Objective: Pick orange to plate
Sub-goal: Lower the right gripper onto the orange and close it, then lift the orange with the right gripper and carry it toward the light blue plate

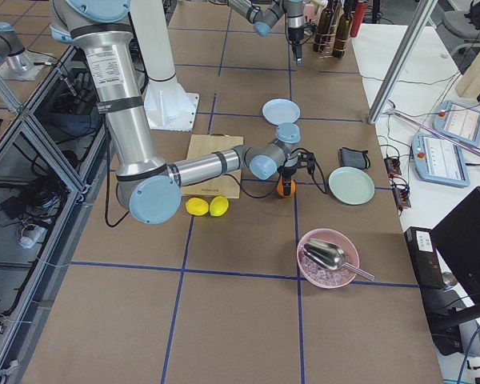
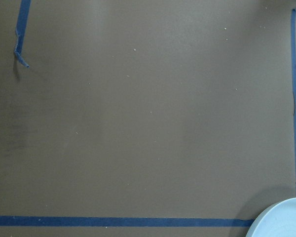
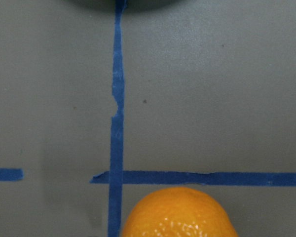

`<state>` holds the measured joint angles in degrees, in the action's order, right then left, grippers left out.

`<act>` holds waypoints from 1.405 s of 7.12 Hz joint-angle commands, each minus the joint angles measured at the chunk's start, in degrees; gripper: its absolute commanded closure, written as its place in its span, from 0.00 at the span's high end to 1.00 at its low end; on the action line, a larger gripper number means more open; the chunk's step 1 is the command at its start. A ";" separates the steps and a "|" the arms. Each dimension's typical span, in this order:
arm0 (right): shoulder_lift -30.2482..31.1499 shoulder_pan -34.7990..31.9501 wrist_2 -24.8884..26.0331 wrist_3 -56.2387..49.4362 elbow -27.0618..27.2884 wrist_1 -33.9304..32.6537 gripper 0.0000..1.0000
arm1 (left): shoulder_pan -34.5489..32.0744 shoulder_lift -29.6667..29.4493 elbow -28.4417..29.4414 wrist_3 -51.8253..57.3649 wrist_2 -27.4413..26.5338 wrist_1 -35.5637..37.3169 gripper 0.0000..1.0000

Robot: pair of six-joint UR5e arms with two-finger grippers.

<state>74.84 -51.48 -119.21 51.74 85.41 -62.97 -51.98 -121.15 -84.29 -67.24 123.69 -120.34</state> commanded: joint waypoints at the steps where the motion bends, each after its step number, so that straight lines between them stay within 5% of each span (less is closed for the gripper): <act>1: -0.22 0.24 0.38 -0.58 -1.03 -0.05 0.99 | 0.04 0.12 0.01 0.00 -0.12 -0.07 1.00; 2: -0.22 0.15 0.29 -0.58 -0.95 -0.05 0.76 | 0.04 0.12 0.01 0.00 -0.12 -0.07 1.00; 3: -0.22 -0.46 0.12 -0.85 -0.95 -0.14 0.35 | 0.04 0.12 0.01 0.00 -0.12 -0.16 1.00; 4: -0.74 -1.69 -0.15 -0.94 -0.86 -0.23 0.05 | 0.04 0.12 0.01 0.00 -0.21 -0.16 1.00; 7: -4.68 -5.29 -1.72 -0.41 0.63 -2.14 0.00 | -1.44 0.21 -0.17 3.31 0.14 0.10 1.00; 10: -13.81 -1.72 -1.65 13.33 1.16 -4.27 0.00 | -6.27 4.60 -0.61 23.14 0.23 3.86 1.00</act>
<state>64.98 -55.38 -120.90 58.06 86.53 -66.84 -56.17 -117.59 -84.76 -51.95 123.91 -118.77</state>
